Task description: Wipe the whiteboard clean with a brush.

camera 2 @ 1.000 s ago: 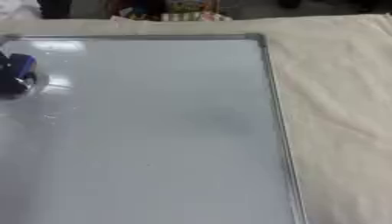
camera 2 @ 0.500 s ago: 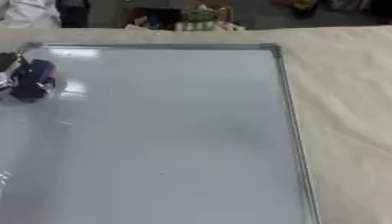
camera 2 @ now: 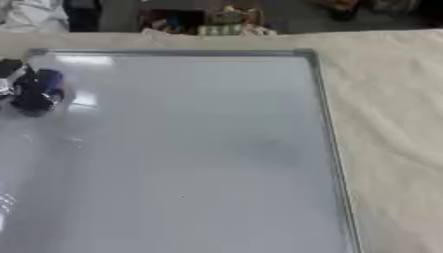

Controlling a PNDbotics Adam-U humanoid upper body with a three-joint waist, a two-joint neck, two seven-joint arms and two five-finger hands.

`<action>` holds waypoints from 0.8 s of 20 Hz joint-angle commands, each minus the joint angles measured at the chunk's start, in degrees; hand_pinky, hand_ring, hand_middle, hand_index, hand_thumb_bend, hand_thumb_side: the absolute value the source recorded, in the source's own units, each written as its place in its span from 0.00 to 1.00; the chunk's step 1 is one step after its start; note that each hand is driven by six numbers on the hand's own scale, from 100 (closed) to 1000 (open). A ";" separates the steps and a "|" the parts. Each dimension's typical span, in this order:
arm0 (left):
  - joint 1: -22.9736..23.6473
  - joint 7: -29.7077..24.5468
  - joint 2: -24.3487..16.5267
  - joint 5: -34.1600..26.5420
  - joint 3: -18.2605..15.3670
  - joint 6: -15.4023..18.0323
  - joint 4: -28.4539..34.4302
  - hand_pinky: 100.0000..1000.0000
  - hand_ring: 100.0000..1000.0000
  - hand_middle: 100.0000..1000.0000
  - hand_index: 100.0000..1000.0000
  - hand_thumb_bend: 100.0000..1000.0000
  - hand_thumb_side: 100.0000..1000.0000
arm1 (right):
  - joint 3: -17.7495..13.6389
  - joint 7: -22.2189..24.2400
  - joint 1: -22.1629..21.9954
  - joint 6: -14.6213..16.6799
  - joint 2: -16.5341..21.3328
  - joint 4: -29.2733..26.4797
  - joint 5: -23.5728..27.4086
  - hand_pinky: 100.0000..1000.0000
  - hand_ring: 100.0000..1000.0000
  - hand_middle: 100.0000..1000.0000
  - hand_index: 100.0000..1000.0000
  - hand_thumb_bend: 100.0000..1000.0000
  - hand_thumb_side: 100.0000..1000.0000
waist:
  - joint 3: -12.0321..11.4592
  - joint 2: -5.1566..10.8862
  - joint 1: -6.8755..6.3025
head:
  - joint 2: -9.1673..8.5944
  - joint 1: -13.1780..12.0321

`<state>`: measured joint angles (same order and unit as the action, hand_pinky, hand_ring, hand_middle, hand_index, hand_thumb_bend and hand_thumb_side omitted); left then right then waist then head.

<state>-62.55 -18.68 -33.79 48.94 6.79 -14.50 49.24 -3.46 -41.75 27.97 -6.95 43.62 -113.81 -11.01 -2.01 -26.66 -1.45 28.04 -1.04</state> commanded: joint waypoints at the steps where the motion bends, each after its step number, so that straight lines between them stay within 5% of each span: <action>1: 0.15 -1.27 -0.15 -0.10 0.17 0.14 -0.45 0.56 0.59 0.42 0.35 0.25 0.28 | -0.68 -0.19 0.48 0.11 1.52 -0.78 0.11 0.76 0.78 0.71 0.78 0.00 1.00 | 0.09 1.26 0.23 | -0.23 0.12; 10: 0.07 -1.97 0.09 -1.00 0.03 -0.24 -0.40 0.60 0.68 0.55 0.45 0.34 0.32 | -0.81 -0.19 0.40 0.21 1.37 -0.78 0.17 0.76 0.78 0.71 0.78 0.00 1.00 | 0.04 1.30 0.25 | -0.52 0.08; 16: 0.01 -1.53 0.17 -1.05 -0.07 -0.65 -0.44 0.60 0.68 0.55 0.44 0.33 0.33 | -0.88 -0.17 0.27 0.27 1.27 -0.78 0.22 0.76 0.78 0.71 0.78 0.00 1.00 | 0.04 1.34 0.23 | -0.71 0.07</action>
<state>-62.59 -19.87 -33.79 48.46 6.74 -14.92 49.27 -3.50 -41.85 27.75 -6.84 43.60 -113.81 -10.99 -2.09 -26.50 -1.49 28.02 -0.91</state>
